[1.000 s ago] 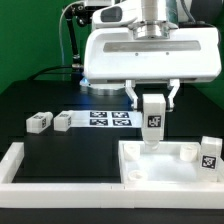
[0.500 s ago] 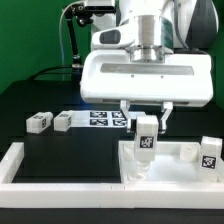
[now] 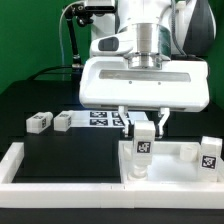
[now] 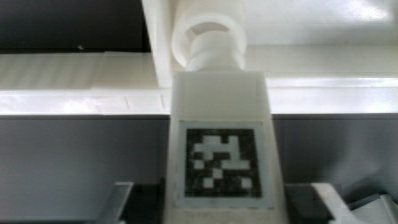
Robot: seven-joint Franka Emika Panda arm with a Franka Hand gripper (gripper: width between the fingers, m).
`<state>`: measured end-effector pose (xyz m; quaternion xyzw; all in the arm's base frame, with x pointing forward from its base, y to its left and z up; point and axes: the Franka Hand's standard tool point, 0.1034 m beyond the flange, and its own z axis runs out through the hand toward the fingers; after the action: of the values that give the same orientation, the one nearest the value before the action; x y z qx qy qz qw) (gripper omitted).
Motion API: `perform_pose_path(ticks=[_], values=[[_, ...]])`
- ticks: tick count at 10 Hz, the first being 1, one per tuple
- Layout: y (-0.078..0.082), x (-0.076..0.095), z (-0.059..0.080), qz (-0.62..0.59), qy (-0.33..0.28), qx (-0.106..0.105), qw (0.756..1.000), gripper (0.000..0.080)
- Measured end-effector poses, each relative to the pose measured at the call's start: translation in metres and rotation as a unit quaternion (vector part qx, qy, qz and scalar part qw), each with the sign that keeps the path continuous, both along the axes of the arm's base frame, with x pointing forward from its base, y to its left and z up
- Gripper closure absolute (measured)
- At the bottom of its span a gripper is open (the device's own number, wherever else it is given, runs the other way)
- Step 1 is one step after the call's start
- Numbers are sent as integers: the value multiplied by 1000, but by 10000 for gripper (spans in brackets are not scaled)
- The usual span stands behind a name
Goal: Assemble square table
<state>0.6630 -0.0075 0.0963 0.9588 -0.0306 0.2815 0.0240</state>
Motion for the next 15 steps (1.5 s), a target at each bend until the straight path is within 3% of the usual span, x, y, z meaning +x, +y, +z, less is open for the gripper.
perform_pose_path(ticks=[5,11,12,13,14,15], values=[[-1,-2,-15,0,2,-5,1000,508],[2,-10,-16,-4,-24,-15,1000,508],[2,-10,-16,-4,-24,-15,1000,453],[2,-10,-16,-4,-24,-15,1000,453],[2,-10,-16,-4,-24,-15,1000,233],[2,-10,-16,-4,-24,-15,1000,176]])
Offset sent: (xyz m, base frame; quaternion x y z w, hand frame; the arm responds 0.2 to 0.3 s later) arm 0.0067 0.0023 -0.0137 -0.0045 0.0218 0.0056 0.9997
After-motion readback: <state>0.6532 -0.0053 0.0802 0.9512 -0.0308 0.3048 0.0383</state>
